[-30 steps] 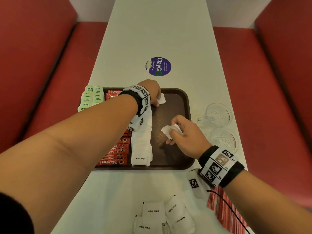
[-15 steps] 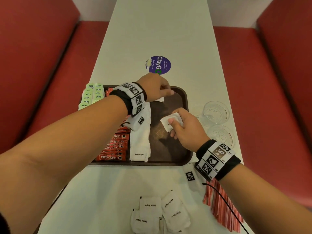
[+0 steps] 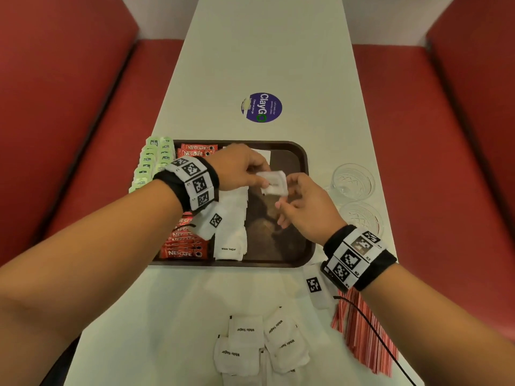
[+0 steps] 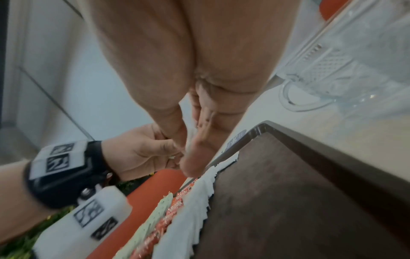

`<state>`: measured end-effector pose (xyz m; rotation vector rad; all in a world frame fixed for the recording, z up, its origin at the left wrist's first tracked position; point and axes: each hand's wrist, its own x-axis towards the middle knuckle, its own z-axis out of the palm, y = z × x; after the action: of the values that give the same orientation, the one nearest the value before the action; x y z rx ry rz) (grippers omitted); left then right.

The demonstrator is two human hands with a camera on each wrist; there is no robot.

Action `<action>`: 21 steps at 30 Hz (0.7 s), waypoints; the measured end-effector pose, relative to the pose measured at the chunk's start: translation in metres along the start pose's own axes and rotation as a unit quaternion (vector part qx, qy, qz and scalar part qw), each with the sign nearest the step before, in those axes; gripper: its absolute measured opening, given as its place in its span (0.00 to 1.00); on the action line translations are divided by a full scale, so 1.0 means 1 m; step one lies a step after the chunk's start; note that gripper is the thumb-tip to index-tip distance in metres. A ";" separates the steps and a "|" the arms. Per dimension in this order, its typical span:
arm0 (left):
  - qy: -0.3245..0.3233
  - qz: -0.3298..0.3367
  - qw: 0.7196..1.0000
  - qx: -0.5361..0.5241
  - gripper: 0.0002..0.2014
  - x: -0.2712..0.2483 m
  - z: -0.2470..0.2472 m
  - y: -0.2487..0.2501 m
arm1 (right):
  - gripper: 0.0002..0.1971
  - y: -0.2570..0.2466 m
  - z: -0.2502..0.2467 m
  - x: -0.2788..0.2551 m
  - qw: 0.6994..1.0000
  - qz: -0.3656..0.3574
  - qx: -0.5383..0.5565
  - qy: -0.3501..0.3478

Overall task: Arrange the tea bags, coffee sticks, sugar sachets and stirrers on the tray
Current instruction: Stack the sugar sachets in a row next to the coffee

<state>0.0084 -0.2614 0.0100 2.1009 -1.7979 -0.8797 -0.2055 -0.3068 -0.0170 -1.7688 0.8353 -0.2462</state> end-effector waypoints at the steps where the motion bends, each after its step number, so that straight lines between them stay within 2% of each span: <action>1: 0.032 -0.021 0.999 0.012 0.08 0.006 -0.001 -0.006 | 0.21 0.002 -0.001 -0.003 1.000 -0.002 -0.023 -0.012; 4: 0.096 -0.101 0.987 0.078 0.11 0.030 -0.004 -0.024 | 0.19 0.009 0.000 -0.018 0.990 -0.016 -0.106 -0.094; 7: 0.080 -0.145 0.980 0.111 0.14 0.055 -0.003 -0.032 | 0.13 0.015 0.006 -0.033 0.956 -0.053 -0.211 -0.196; 10: 0.063 -0.165 0.975 0.133 0.15 0.075 -0.002 -0.035 | 0.16 0.019 0.013 -0.048 0.910 -0.080 -0.286 -0.291; 13: 0.028 -0.175 0.969 0.172 0.17 0.089 -0.001 -0.035 | 0.21 0.023 0.019 -0.061 0.858 -0.074 -0.350 -0.368; 17: 0.017 -0.167 0.964 0.206 0.20 0.097 -0.002 -0.033 | 0.24 0.033 0.021 -0.074 0.813 -0.068 -0.400 -0.418; 21: 0.032 -0.152 0.961 0.227 0.22 0.098 -0.001 -0.024 | 0.26 0.040 0.026 -0.078 0.805 -0.073 -0.411 -0.421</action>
<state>0.0347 -0.3501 -0.0301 2.7097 -1.8030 -0.4779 -0.2651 -0.2427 -0.0437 -2.4117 0.1068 0.9023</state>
